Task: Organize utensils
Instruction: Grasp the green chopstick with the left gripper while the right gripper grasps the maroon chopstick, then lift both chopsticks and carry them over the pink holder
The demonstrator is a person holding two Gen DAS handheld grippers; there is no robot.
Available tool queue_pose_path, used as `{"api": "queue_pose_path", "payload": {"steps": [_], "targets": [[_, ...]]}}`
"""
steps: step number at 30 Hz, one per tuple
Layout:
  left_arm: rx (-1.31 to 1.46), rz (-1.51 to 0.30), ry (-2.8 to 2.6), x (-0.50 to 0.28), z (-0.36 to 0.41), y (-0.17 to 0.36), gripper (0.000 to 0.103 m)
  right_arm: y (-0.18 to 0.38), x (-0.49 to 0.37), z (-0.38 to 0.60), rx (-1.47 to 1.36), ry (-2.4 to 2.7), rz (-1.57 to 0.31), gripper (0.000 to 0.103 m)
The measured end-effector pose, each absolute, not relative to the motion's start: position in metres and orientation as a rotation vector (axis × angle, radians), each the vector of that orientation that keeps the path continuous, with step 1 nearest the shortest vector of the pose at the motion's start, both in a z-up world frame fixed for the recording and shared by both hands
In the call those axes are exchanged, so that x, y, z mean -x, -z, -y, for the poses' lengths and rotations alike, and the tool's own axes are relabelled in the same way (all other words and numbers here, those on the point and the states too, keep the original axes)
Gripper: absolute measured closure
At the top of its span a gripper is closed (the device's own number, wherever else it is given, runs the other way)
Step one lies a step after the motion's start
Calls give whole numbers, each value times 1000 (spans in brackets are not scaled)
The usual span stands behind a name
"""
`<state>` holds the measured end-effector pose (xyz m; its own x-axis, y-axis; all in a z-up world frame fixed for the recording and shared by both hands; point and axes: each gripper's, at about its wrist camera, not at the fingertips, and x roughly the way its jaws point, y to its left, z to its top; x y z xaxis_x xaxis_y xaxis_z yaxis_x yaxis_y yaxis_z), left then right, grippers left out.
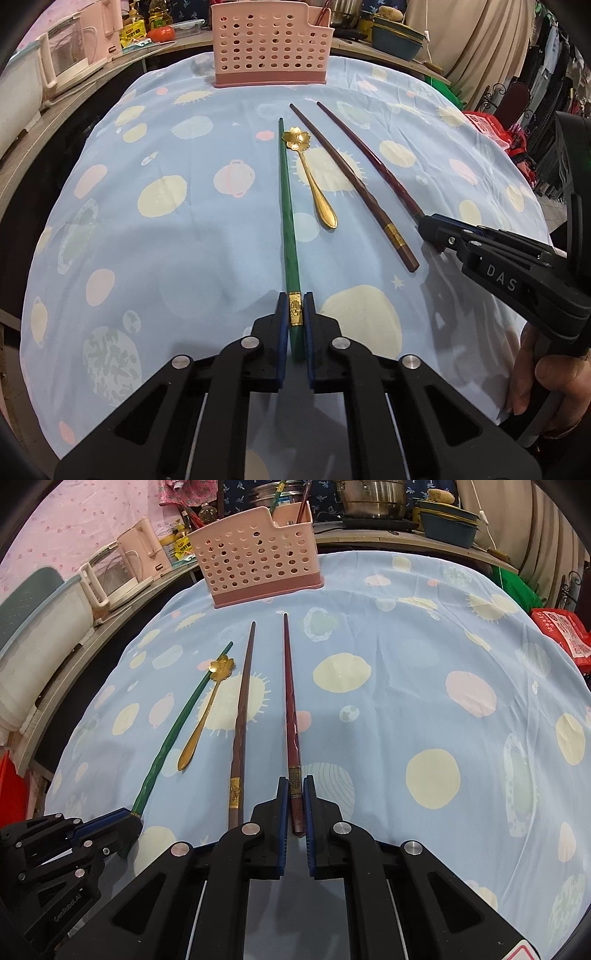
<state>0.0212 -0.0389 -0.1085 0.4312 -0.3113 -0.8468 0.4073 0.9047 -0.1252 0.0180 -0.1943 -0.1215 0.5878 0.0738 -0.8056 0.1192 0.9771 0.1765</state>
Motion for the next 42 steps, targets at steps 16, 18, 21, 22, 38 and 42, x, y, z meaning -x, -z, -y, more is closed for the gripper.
{"api": "queue_pose_path", "payload": {"steps": [16,18,21,22,38,42], "targets": [[-59,-908,429,-28,19,58,96,58,2,207,-271,12,-807,96],[-35,-892,429,-31,16,47,96,44,3,209,-274,11,-772,96],[-26,-858,422,-37,14,30,96,25,1,211,-277,8,-727,96],[-25,-846,420,-39,13,25,96,18,0,212,-278,6,-709,96],[-6,-650,405,-100,20,-69,96,-68,-37,222,-237,-16,-514,96],[-12,-613,404,-117,24,-89,96,-83,-55,223,-219,-20,-480,96]]}}
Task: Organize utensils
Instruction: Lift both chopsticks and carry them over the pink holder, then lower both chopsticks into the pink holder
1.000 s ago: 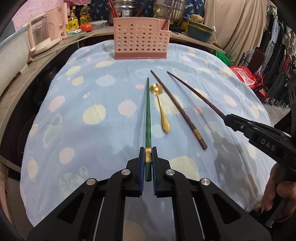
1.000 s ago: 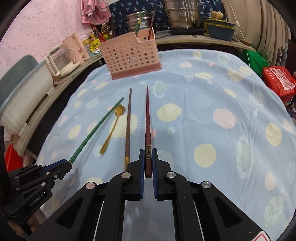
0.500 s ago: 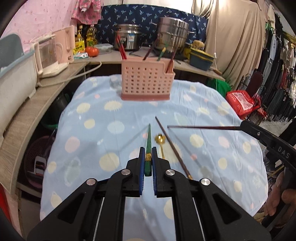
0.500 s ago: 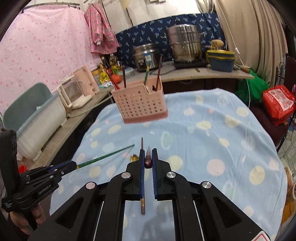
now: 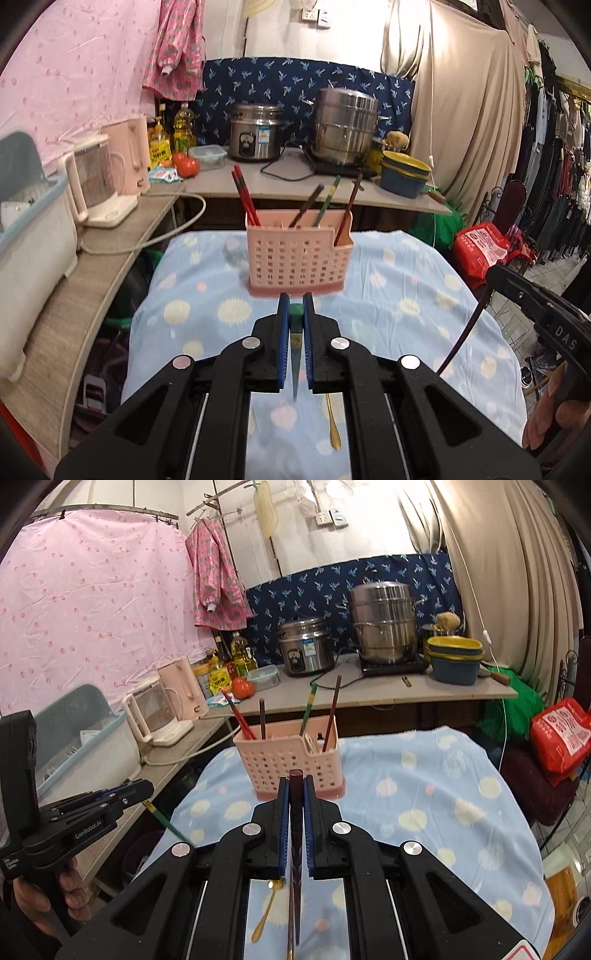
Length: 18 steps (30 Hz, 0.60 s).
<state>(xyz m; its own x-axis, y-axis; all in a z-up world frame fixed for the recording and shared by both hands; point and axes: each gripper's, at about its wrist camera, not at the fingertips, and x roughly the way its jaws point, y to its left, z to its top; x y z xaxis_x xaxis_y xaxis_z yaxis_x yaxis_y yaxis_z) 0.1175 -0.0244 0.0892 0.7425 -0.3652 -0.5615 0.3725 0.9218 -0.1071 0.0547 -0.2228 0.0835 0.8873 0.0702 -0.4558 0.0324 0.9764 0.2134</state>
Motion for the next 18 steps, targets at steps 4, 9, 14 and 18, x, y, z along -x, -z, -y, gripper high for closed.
{"api": "queue_pose_path", "payload": {"steps": [4,9,14,18], "targets": [[-1,-565,407,-138,28,-112,96,-100,-74,225,-210,-23,-441,96],[6,-480,393,-168,32,-151,96,-130,-108,229,-208,-32,-380,96],[17,-390,369,-200,34,-191,96,-168,-150,233,-210,-30,-296,96],[39,-324,362,-231,36,-220,96,-191,-186,240,-229,-25,-246,96]]}}
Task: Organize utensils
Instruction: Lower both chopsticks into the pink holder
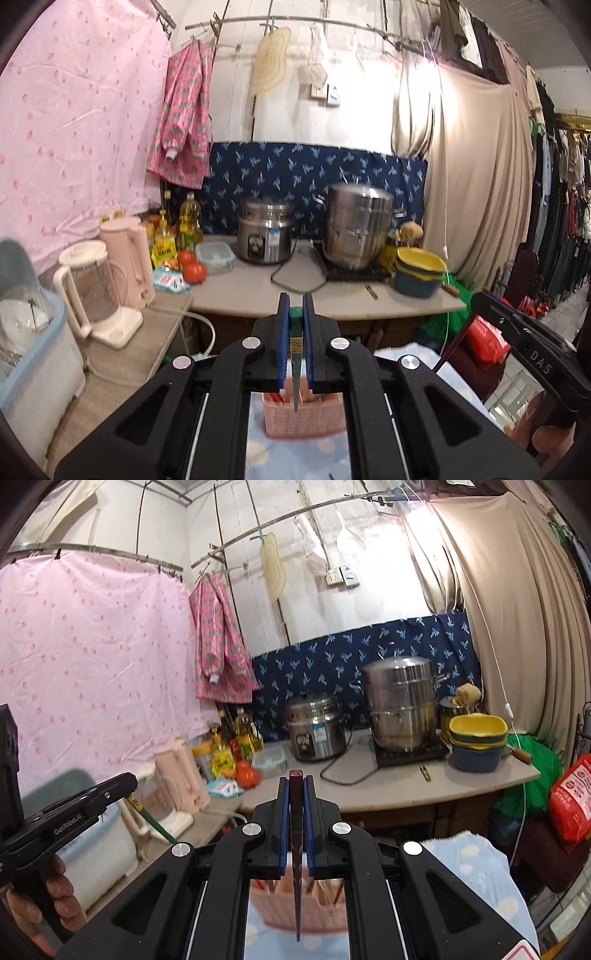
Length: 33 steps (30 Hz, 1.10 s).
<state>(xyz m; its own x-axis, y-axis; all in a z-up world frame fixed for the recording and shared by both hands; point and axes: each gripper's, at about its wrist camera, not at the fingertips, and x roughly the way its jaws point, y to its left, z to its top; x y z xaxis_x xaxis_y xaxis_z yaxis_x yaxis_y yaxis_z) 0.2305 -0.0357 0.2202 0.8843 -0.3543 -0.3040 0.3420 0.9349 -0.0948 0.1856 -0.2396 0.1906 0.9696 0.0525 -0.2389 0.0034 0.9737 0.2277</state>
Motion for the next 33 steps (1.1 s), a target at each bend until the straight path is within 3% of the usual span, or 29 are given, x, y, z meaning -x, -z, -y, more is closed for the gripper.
{"api": "queue_pose_path", "payload": {"steps": [6,14,27,33], "targets": [[56,-276,356,-270,43,-227,96,-197,-240,243,-265,-20,-211,96],[62,-311,339,-315,54,-195,96,-149,-292,240,-316,-20,-287,96],[79,-279,355,-327,54,-205,96,-76,-313,241,-346,-18,-432,96],[76,-358,339,-337,57,-179,96,-60,-312,243,-354,-10,-470,96]]}}
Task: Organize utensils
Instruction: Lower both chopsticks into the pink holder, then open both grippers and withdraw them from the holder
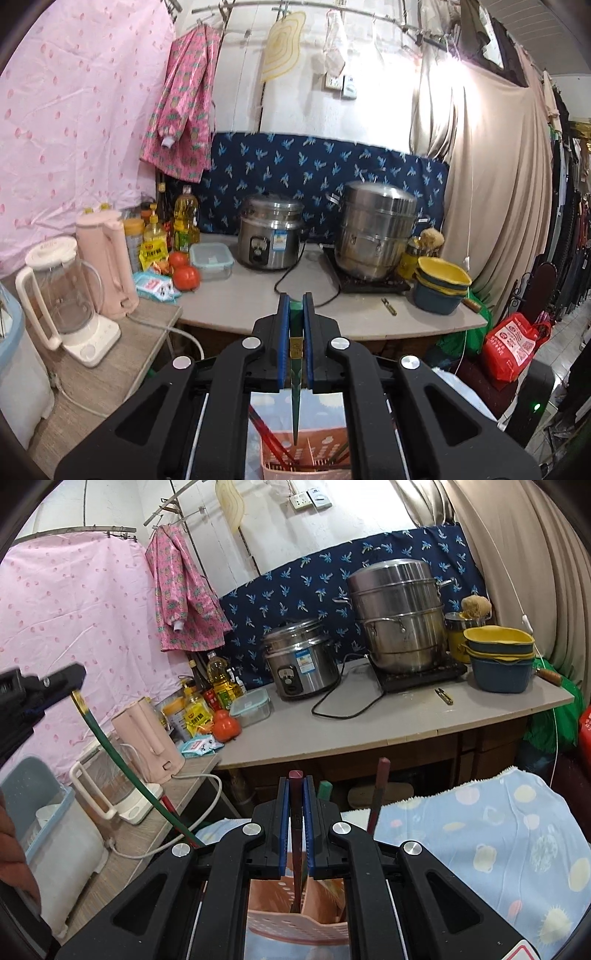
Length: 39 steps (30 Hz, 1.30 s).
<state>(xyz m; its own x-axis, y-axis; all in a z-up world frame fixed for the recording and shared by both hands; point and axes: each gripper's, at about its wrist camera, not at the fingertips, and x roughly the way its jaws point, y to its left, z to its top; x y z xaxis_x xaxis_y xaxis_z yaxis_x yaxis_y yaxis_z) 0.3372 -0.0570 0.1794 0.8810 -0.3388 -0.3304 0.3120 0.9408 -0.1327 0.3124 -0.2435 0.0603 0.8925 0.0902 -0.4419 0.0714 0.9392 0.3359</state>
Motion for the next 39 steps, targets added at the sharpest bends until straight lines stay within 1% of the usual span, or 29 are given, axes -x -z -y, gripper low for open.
{"api": "queue_pose_path", "payload": {"steps": [1,2,3,4,5,18,39], "targets": [[82,-377,336,-339,57,-172,96,-58,-313,245,-360,-9,-476,95],[89,-391,330,-340,55,-165,91,-56,-310,248,-371,-4,-477,88],[97,-412,315,-341,54,-158,82,-55,-308,250,-374,11,-476,81],[100,-424,304,-342,52,-151,59,-54,-304,253,-380,24,-467,61],[106,-429,281,-340,50,-145,45,-55,-299,255,-388,32,-454,50],[96,-545,244,-309,39,-88,44,-47,-249,249,-352,26,-484,49],[7,-623,244,-215,43,-56,44,-25,-157,221,-317,0,-568,49]]}}
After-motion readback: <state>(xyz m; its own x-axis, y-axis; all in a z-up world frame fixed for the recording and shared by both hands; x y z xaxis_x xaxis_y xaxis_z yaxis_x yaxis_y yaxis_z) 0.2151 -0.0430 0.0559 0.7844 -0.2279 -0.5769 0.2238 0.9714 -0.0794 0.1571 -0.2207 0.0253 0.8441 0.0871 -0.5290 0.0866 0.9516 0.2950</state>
